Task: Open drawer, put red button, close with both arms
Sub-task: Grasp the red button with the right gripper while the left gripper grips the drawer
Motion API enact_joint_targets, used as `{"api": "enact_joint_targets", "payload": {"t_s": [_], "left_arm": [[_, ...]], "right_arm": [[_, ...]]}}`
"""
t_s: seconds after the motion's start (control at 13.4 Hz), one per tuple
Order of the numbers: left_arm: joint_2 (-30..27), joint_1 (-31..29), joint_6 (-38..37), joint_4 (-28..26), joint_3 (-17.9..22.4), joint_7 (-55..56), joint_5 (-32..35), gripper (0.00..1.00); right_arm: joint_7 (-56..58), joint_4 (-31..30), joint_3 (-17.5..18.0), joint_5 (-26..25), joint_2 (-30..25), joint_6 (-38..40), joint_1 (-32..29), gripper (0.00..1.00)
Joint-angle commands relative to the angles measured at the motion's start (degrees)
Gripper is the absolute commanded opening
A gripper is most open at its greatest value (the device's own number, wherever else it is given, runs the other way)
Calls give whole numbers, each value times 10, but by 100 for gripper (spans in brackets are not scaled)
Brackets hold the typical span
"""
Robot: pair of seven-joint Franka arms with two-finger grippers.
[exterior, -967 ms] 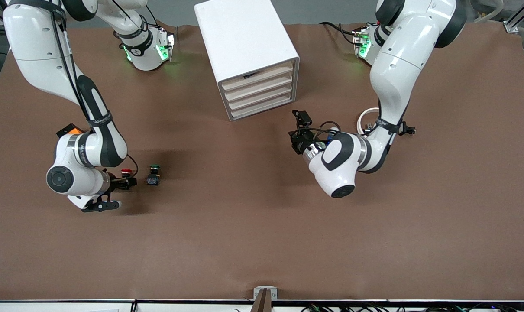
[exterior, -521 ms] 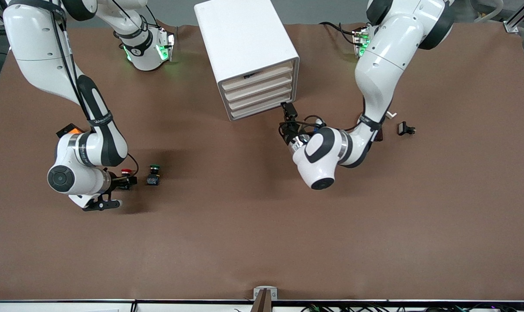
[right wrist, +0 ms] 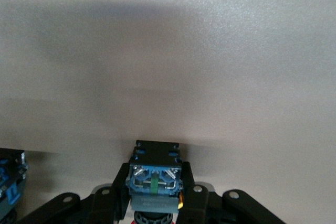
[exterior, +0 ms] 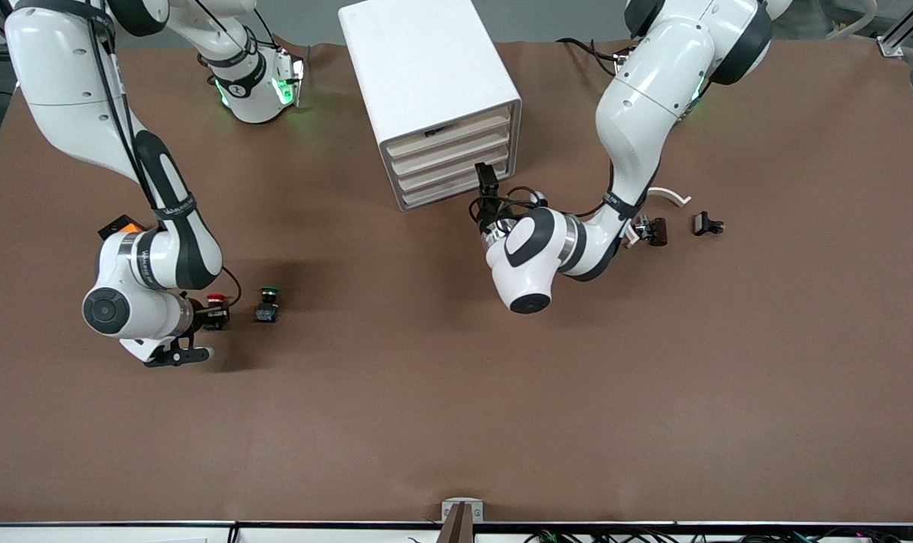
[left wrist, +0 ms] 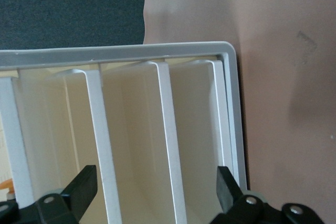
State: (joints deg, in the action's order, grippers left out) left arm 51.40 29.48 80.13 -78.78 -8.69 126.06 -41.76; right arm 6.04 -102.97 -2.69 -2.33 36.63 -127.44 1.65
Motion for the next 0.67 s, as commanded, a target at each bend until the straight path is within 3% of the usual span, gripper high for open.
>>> {"api": "enact_joint_targets", "payload": {"t_s": [0.0, 0.6], "left_arm": [[1, -12, -13, 15, -5, 7, -25, 100], [3, 0, -13, 21, -13, 5, -74, 100]], "right_arm": [[11, -12, 11, 10, -13, -2, -11, 31], [9, -6, 12, 10, -47, 4, -9, 28]]}}
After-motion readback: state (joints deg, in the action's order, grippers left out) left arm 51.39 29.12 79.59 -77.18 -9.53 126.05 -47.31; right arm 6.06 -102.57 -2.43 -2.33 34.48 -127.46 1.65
